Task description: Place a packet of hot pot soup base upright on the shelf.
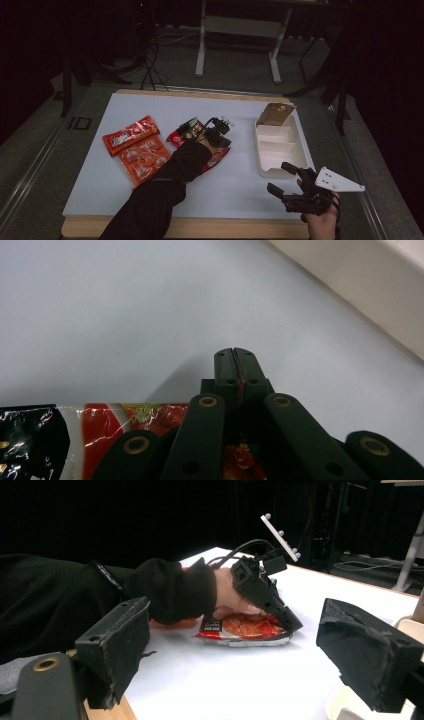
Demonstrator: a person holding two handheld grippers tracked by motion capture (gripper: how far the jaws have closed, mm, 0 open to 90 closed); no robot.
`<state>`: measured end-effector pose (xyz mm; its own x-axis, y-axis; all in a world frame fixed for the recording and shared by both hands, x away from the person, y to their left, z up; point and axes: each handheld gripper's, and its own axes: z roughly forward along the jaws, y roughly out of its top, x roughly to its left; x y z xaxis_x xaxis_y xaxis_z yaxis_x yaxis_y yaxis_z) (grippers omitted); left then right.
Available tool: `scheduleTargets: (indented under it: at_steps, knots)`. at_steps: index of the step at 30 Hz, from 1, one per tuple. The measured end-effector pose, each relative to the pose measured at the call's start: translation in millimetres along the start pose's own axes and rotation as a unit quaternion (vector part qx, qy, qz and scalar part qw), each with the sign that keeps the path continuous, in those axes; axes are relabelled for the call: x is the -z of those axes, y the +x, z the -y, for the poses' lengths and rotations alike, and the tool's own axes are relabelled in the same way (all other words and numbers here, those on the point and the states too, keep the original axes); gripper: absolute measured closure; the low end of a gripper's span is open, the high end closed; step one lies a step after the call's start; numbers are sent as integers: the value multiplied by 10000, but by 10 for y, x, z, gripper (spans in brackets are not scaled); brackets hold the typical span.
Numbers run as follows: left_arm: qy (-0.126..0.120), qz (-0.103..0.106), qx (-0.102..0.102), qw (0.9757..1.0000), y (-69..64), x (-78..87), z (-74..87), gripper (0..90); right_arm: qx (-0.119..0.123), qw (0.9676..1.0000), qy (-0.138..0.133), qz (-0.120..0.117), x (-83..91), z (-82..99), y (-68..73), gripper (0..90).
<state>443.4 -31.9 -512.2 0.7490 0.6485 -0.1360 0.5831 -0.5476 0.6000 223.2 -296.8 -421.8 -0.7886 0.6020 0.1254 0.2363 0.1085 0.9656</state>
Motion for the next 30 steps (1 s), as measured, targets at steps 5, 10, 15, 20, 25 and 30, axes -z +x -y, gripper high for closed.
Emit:
scheduleTargets:
  at_steps: [5, 10, 15, 20, 25, 30]
  knots:
    - [90, 43, -49, 9999, -71, 22, 29, 900, 8, 10000, 46, -19, -13, 3, 5, 135]
    - [120, 110, -72, 9998, -135, 68, 105, 900, 16, 10000, 57, -34, -23, 1, 17, 135]
    - [131, 221, -50, 9997, -182, 118, 194, 900, 29, 9999, 87, -56, -36, 0, 27, 135]
    - [184, 260, -132, 9994, -228, 168, 268, 900, 35, 9999, 120, -103, -62, -3, 45, 135]
    - [263, 329, -146, 9990, -275, 195, 338, 900, 40, 9998, 141, -114, -72, -3, 51, 135]
    - [256, 380, -85, 9989, -289, 227, 417, 900, 61, 9999, 134, -78, -74, -3, 51, 135]
